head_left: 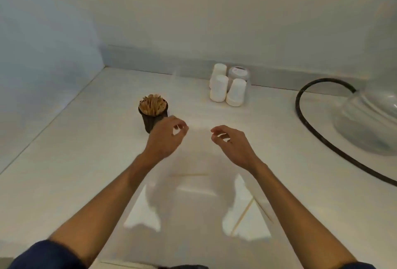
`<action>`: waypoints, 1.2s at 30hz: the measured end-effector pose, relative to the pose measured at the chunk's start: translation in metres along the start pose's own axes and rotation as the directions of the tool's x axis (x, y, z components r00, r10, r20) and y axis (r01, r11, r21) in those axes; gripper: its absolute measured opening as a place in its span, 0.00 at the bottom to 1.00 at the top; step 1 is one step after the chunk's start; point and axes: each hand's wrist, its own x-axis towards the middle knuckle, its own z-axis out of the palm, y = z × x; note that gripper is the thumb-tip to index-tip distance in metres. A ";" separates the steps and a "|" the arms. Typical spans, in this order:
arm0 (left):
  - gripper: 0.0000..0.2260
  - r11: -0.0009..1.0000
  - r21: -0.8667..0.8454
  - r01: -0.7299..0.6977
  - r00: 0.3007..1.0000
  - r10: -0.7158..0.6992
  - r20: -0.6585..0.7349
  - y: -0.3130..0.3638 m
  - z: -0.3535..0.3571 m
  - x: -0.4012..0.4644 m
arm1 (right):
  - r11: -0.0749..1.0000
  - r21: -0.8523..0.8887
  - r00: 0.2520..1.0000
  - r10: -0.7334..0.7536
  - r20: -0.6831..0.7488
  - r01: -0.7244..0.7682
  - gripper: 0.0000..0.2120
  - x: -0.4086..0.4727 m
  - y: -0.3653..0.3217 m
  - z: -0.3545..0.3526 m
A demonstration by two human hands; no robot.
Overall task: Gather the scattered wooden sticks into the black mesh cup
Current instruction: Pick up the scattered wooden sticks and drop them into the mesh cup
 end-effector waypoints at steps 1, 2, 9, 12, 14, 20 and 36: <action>0.07 0.999 0.044 0.025 0.996 -0.028 0.082 0.001 0.008 -0.013 | 0.999 -0.036 0.999 0.020 0.033 -0.019 0.07 -0.012 0.007 -0.007; 0.09 0.995 0.087 0.055 0.986 -0.068 0.151 0.003 0.015 -0.026 | 0.996 -0.078 0.997 0.038 0.070 -0.032 0.07 -0.024 0.014 -0.014; 0.15 0.962 0.272 0.034 0.939 -0.124 0.320 0.003 0.037 -0.074 | 0.971 -0.224 0.935 0.157 0.318 -0.087 0.16 -0.107 0.041 -0.052; 0.10 0.920 0.378 -0.105 0.940 -0.033 0.340 0.008 0.041 -0.084 | 0.929 -0.362 0.930 0.196 0.311 -0.074 0.18 -0.125 0.047 -0.058; 0.06 0.901 0.409 -0.146 0.951 0.015 0.307 0.013 0.042 -0.089 | 0.885 -0.457 0.944 0.220 0.245 -0.088 0.21 -0.136 0.053 -0.060; 0.06 0.848 0.495 -0.191 0.971 0.089 0.223 0.025 0.049 -0.101 | 0.783 -0.580 0.967 0.255 -0.029 -0.224 0.12 -0.155 0.063 -0.048; 0.06 0.921 0.386 0.055 0.985 -0.113 0.130 0.043 0.056 -0.122 | 0.763 -0.581 0.957 0.266 -0.114 -0.282 0.12 -0.147 0.032 0.008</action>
